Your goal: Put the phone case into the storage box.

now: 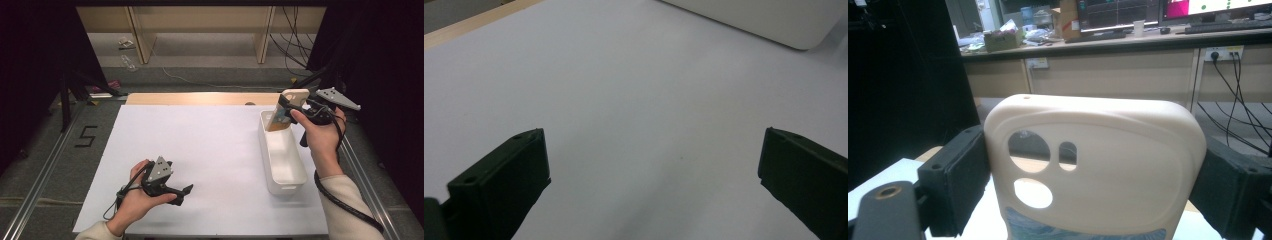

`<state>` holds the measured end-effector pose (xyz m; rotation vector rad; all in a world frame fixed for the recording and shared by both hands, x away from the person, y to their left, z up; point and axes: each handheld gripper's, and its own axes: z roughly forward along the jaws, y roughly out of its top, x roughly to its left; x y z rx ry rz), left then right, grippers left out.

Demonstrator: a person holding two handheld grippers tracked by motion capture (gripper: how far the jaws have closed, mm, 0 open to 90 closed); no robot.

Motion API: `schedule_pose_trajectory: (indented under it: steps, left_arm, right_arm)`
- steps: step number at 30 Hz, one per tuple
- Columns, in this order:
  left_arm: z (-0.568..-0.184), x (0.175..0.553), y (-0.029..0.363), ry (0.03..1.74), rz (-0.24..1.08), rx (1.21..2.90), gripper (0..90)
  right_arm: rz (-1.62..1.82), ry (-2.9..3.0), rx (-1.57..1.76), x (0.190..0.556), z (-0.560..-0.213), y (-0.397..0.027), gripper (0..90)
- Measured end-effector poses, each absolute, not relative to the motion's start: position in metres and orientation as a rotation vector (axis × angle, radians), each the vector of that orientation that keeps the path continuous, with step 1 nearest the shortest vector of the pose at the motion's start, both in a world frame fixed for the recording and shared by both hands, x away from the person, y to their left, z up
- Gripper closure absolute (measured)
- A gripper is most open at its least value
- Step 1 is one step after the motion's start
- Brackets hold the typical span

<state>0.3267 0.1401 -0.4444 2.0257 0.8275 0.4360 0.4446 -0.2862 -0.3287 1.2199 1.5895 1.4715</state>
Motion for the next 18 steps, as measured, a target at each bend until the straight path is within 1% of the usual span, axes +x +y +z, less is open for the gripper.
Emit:
schedule_pose_trajectory:
  steps: [18]
  left_arm:
    - [-0.444,0.327,0.140,0.828,0.433,2.023,0.0]
  right_arm:
    - [1.437,1.594,1.229,0.456,-0.326,-0.283,13.1]
